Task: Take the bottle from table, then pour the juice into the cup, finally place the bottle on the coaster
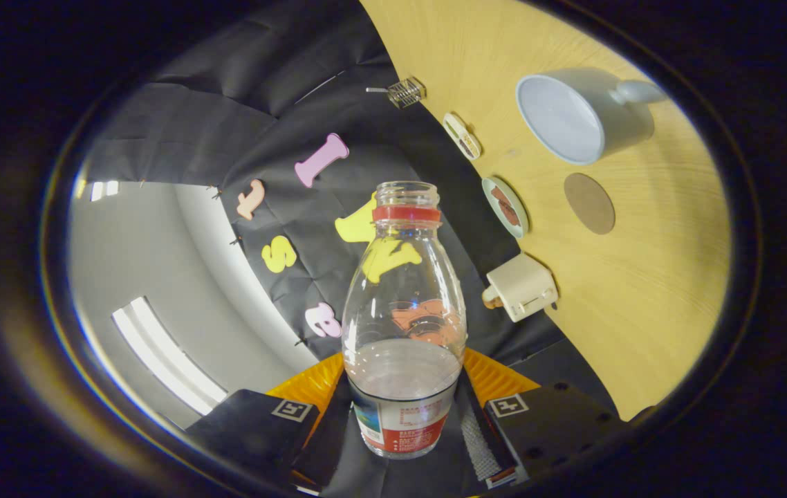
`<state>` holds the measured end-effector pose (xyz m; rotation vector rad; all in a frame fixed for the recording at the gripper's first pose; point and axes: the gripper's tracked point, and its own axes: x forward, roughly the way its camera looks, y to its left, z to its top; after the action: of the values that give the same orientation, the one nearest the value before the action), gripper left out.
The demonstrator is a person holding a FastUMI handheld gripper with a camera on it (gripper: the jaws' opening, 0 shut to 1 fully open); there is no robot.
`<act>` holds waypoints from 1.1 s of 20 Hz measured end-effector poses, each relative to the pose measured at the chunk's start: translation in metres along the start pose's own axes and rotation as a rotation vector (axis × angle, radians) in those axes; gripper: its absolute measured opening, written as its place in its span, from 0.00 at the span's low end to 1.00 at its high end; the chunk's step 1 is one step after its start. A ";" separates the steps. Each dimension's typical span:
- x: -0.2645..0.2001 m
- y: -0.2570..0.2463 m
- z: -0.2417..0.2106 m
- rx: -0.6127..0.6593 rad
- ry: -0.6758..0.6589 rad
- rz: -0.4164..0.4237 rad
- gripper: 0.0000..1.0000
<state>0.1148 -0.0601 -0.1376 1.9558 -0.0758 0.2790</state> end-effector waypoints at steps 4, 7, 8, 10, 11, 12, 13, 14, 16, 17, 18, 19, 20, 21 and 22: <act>0.000 -0.007 -0.013 -0.359 0.064 -0.068 0.77; -0.005 -0.005 -0.005 -0.522 0.055 -0.087 0.77; -0.008 -0.006 -0.003 -0.596 0.056 -0.104 0.77; -0.010 -0.003 0.000 -0.791 0.061 -0.119 0.77; -0.012 0.000 0.001 -0.890 0.060 -0.123 0.78; -0.014 0.002 0.001 -0.975 0.056 -0.125 0.78; -0.015 0.005 0.002 -1.044 0.048 -0.125 0.78; -0.015 0.008 0.001 -1.101 0.041 -0.122 0.78; -0.018 0.010 -0.002 -1.205 0.041 -0.127 0.78; -0.019 0.011 -0.003 -1.261 0.039 -0.131 0.79; -0.016 0.014 -0.006 -1.322 0.033 -0.139 0.79; -0.015 0.015 -0.006 -1.395 0.022 -0.146 0.79; -0.017 0.015 -0.005 -1.477 0.011 -0.162 0.80; -0.018 0.016 -0.006 -1.562 -0.002 -0.176 0.80; -0.019 0.018 -0.005 -1.648 -0.028 -0.190 0.80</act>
<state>0.0920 -0.0639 -0.1233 0.3197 -0.0908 -0.0011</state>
